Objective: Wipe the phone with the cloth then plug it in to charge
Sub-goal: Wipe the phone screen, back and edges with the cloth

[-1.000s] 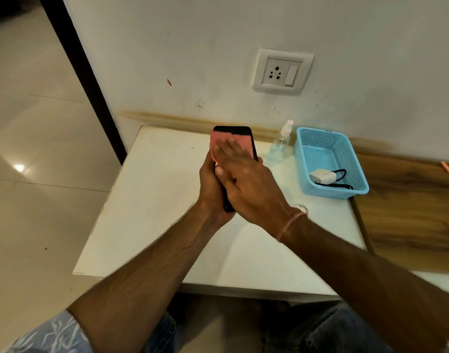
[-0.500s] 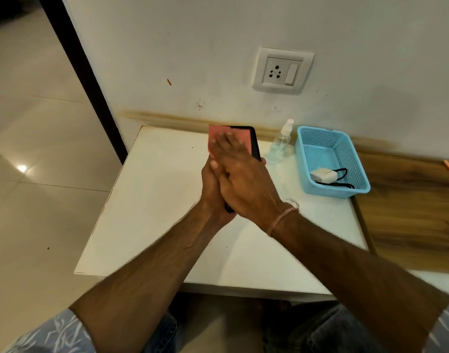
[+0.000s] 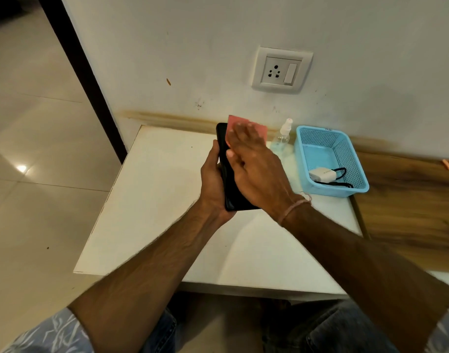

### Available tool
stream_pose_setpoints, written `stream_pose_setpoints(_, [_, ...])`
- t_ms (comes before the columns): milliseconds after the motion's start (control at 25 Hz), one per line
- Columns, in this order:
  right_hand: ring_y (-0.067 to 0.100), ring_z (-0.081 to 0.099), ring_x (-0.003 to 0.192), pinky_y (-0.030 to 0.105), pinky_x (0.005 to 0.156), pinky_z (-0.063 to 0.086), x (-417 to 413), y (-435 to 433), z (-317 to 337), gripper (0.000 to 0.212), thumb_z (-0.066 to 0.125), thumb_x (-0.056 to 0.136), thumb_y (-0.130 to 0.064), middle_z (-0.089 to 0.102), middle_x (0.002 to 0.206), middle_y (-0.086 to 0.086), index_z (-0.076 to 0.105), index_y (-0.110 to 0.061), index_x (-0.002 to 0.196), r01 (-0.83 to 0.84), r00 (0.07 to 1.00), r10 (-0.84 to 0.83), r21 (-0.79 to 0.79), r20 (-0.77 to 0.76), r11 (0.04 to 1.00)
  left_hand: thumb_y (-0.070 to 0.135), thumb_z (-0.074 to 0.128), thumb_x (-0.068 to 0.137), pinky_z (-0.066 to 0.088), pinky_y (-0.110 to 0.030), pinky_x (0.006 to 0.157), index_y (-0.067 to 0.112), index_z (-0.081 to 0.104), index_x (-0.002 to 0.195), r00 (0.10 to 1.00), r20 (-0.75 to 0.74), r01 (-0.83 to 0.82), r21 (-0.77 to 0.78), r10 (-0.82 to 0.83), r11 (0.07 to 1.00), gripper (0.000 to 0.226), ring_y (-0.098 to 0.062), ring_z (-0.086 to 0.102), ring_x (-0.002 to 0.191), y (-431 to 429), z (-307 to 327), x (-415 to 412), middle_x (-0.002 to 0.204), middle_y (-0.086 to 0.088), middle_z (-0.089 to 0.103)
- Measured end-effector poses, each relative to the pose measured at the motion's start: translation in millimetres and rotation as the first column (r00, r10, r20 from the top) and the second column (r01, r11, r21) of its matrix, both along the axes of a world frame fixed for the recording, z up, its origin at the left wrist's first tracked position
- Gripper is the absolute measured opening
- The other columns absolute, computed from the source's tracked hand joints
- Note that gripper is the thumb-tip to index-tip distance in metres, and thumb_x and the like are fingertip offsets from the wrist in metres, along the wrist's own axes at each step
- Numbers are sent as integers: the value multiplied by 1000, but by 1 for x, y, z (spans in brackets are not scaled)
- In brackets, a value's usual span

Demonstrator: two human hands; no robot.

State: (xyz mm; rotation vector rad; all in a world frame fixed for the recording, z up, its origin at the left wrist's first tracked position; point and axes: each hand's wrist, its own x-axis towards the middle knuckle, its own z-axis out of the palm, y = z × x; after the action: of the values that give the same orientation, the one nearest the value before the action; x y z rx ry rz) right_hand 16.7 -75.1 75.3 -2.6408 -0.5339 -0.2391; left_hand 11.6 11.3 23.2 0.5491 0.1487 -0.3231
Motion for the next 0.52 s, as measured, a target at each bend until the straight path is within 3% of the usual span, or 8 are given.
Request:
stream_pose_setpoints(80, [17, 16, 146, 38, 119, 19, -20, 7, -9, 45, 42, 101, -22, 28, 155, 2, 37, -15, 146, -104, 995, 104, 37, 5, 994, 59, 35, 100, 52, -38, 96, 10, 65, 127, 1000, 21, 17, -23, -16, 1000, 62, -29, 63, 114, 5, -2, 0, 120, -12, 68])
stream_pose_setpoints(160, [13, 17, 145, 37, 119, 21, -50, -1, -20, 45, 41, 101, -27, 29, 154, -2, 38, -15, 144, -214, 977, 214, 56, 6, 975, 65, 33, 98, 50, -41, 91, 3, 52, 131, 997, 33, 67, -23, -66, 998, 73, -31, 60, 102, 14, -1, 3, 111, -16, 64])
stream_pose_setpoints(280, [11, 22, 144, 35, 117, 27, -76, -38, -30, 46, 37, 102, -32, 33, 152, -1, 40, -14, 143, -296, 951, 298, -37, 81, 954, 69, 38, 95, 51, -42, 87, 0, 55, 130, 999, 21, 36, -17, -35, 999, 79, -33, 61, 90, 23, 2, 8, 106, -19, 63])
stream_pose_setpoints(400, [14, 19, 145, 39, 115, 30, -55, -52, -24, 45, 40, 102, -25, 31, 153, 3, 37, -11, 144, -164, 983, 166, -33, 79, 986, 67, 42, 95, 55, -40, 84, 6, 68, 122, 1000, -17, 1, 0, -1, 1000, 72, -32, 67, 89, 15, 3, 6, 105, -19, 68])
stream_pose_setpoints(520, [16, 11, 147, 39, 119, 19, -42, -27, -17, 47, 40, 102, -25, 23, 156, 3, 32, -12, 147, -67, 998, 67, 43, 15, 997, 66, 42, 96, 61, -38, 79, 6, 72, 119, 999, -37, 22, 4, -21, 1000, 71, -30, 72, 91, 7, 1, 2, 104, -16, 73])
